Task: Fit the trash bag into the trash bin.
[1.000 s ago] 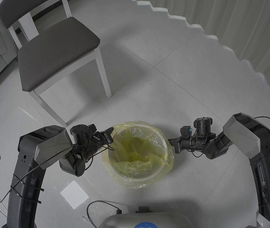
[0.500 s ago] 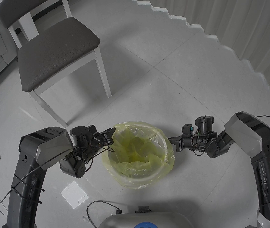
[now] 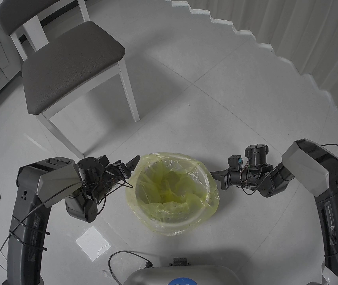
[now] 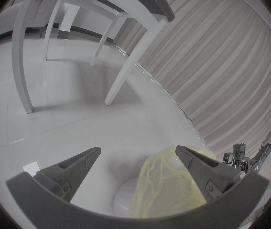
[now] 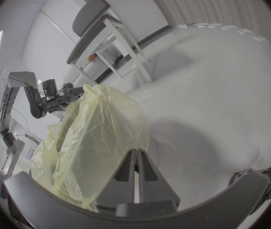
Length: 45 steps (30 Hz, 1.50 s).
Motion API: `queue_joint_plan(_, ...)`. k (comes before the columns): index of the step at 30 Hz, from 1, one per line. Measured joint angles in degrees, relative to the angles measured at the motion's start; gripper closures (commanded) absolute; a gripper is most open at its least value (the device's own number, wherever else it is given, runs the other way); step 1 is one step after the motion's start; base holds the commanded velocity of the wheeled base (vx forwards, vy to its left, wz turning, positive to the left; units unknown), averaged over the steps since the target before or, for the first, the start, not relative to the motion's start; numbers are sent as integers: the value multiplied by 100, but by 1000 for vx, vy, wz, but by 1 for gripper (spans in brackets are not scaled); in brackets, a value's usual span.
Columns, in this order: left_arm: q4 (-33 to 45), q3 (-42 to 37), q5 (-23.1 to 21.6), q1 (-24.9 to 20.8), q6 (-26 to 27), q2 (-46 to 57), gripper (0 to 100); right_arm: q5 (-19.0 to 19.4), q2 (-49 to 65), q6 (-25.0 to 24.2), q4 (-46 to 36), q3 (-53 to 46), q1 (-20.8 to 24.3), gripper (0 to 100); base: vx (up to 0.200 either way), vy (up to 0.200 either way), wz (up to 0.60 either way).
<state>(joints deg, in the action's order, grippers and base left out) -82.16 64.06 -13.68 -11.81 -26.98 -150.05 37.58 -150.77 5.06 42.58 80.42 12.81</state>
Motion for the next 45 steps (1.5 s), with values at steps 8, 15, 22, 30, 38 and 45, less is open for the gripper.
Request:
queue_joint_plan(8, -28, -150, -2, 193, 0, 254, 0, 5, 96, -30, 61, -137, -44, 0, 0, 0, 0)
queue_joint_plan(15, -49, -227, -2, 223, 0, 367, 0, 7, 188, -52, 72, -241, -96, 0, 0, 0, 0)
queue_joint_plan(22, -172, -244, -4, 219, 21, 441, 0, 0, 332, 51, 90, -510, -339, 0, 0, 0, 0)
queue_joint_plan(30, -260, -325, -4, 195, 46, 513, 0, -1, 458, 339, 91, -741, -614, 0, 0, 0, 0)
queue_joint_plan(38, -277, -602, -138, 160, 155, 851, 0, 0, 1040, 413, 211, -1115, -863, 0, 0, 0, 0)
queue_joint_plan(45, 148, -1197, -195, -169, 552, 1436, 0, -9, 1808, 352, 413, -1488, -872, 0, 0, 0, 0)
